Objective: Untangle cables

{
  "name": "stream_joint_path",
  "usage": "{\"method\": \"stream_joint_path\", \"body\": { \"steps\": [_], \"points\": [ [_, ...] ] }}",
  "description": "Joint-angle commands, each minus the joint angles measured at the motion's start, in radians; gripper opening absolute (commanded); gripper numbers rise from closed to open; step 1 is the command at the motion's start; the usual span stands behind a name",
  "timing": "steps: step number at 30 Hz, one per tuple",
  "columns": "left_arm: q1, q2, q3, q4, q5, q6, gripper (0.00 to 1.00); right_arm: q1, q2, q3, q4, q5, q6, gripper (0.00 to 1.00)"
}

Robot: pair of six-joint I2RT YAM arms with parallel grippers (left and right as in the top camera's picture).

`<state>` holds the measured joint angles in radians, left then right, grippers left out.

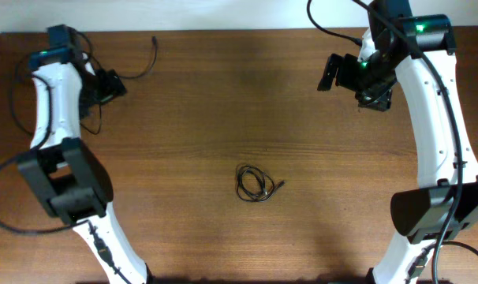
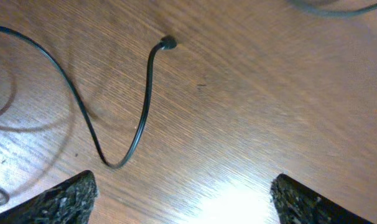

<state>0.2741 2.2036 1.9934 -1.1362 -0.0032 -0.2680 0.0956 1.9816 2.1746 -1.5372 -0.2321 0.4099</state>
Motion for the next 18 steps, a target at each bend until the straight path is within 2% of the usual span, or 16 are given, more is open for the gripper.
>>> {"method": "stream_joint_path", "body": {
  "steps": [1, 5, 6, 7, 9, 12, 18],
  "points": [
    [-0.001, 0.074, 0.003, 0.019, -0.097, 0.045, 0.87, -0.005, -0.007, 0.003, 0.0, 0.009, -0.01, 0.99],
    [0.024, 0.121, 0.003, 0.063, -0.126, 0.061, 0.84, -0.005, -0.007, 0.003, 0.0, 0.009, -0.01, 0.99],
    [0.037, 0.124, 0.003, 0.069, -0.125, 0.061, 0.61, -0.005, -0.007, 0.003, 0.0, 0.009, -0.01, 0.98],
    [0.044, 0.125, 0.003, 0.067, -0.124, 0.062, 0.31, -0.005, -0.007, 0.003, 0.0, 0.009, -0.01, 0.99],
    [0.053, 0.125, 0.003, 0.046, -0.124, 0.061, 0.0, -0.005, -0.007, 0.003, 0.0, 0.009, -0.01, 0.98],
    [0.056, 0.117, 0.021, -0.028, -0.04, 0.061, 0.0, -0.005, -0.007, 0.003, 0.0, 0.009, -0.01, 0.99],
    [0.056, 0.01, 0.031, -0.214, -0.047, 0.053, 0.0, -0.005, -0.007, 0.003, 0.0, 0.009, -0.01, 0.98]
  ]
}}
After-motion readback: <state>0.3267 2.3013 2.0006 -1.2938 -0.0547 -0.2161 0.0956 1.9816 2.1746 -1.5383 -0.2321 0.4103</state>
